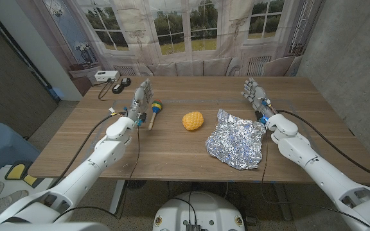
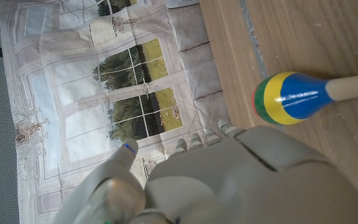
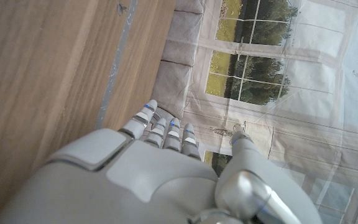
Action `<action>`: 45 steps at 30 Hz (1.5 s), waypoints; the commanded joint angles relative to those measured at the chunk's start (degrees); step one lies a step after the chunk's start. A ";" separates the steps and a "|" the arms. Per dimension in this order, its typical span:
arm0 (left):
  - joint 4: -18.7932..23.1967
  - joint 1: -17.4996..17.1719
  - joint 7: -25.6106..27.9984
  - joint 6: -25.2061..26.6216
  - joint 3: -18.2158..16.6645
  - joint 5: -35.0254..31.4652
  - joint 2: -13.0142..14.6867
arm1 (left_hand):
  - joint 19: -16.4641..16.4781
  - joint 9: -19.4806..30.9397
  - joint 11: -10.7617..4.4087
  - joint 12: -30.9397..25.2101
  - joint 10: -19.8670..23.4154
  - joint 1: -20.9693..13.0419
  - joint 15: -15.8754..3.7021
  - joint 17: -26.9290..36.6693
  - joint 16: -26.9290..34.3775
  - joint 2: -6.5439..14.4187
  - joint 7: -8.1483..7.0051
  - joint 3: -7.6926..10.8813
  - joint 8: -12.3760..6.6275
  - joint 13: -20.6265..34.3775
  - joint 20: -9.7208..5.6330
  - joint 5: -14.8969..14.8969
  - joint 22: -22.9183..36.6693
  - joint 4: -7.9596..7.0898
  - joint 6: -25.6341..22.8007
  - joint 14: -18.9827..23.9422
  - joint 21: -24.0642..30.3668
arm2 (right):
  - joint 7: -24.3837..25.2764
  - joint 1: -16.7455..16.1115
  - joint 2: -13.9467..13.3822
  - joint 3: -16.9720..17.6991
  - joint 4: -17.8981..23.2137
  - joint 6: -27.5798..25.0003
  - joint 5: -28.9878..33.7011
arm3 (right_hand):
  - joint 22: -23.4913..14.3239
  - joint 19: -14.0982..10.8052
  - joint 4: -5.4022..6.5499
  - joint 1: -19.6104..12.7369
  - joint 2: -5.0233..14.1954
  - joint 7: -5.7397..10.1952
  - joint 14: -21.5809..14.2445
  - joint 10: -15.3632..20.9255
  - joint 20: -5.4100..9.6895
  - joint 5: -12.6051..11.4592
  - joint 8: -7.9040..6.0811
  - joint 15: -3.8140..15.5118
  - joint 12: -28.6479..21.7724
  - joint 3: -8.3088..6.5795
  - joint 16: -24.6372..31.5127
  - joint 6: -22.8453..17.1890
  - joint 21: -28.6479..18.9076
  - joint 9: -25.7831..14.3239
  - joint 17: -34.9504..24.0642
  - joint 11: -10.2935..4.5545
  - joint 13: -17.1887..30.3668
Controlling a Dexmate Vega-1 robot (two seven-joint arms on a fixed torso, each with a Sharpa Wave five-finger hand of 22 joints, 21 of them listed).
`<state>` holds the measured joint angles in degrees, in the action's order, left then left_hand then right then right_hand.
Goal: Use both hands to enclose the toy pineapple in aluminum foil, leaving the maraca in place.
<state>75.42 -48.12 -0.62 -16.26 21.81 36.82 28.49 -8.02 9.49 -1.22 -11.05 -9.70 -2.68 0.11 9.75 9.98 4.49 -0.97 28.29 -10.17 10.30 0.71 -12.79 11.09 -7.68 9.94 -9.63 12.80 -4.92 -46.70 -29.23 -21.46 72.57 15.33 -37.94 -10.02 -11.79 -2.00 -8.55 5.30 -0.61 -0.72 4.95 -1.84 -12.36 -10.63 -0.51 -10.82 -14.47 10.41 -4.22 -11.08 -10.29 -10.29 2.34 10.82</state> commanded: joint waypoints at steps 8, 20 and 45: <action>3.21 -0.69 3.56 1.26 0.77 -2.42 0.14 | 0.24 0.37 1.53 -0.74 -4.54 -0.26 2.09 0.15 0.75 1.20 -2.28 0.04 -0.70 0.20 1.77 -0.19 0.17 0.29 3.35 -4.68 0.46 | 7.13 -1.98 -5.75 -0.33 4.45 -4.75 5.32 | -0.06 -0.08 -1.63 -1.91 -1.05 0.22 -0.34 0.15 -1.81 -0.23 -0.22 -2.46 -0.37 -0.57 0.45 0.04 -0.19 -0.24 -0.08 1.30 0.24; 3.55 -1.35 3.03 0.14 1.07 -3.00 0.30 | 1.07 0.45 2.76 -1.67 -1.64 -0.52 3.28 0.20 1.06 0.29 -3.19 -0.46 -0.92 0.31 3.95 -0.05 0.19 0.87 1.76 -2.67 0.72 | 16.89 -8.99 -11.50 0.92 16.46 -11.03 10.45 | -0.06 -0.60 -3.12 -3.37 -2.08 0.32 -1.20 0.69 -2.40 -0.05 -0.87 -3.16 -0.61 -0.69 0.76 -1.58 -0.37 -0.30 -0.13 1.40 0.30; 4.37 -1.05 3.07 1.27 2.19 -3.45 -0.30 | 1.20 0.49 2.91 -1.52 -1.53 -0.69 3.32 0.24 0.80 0.02 -2.95 -0.66 -0.88 0.38 4.29 -0.03 0.20 1.18 1.07 -2.64 0.70 | 27.94 -21.79 -21.27 5.26 34.34 -25.99 16.52 | -0.09 -1.29 -4.54 -4.94 -2.70 0.17 -2.67 1.62 -3.10 0.37 -1.05 -3.59 -0.93 -0.92 1.17 -2.45 -0.56 -0.40 -0.20 1.69 0.38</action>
<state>80.11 -49.91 2.58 -15.64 23.37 33.72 28.77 -6.68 9.74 1.23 -12.54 -9.68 -2.90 3.18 9.73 10.82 4.71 -4.00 27.47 -10.81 10.54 4.72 -12.79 11.06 -6.87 9.74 -9.82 13.13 18.76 -60.61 -45.04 -19.22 96.78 -4.41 -23.10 -10.01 -13.07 -6.11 -13.01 2.66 -0.52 -2.90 5.97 -4.63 -11.98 -11.29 -3.70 -11.26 -15.42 11.25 -6.17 -11.07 -10.55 -10.27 3.79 11.08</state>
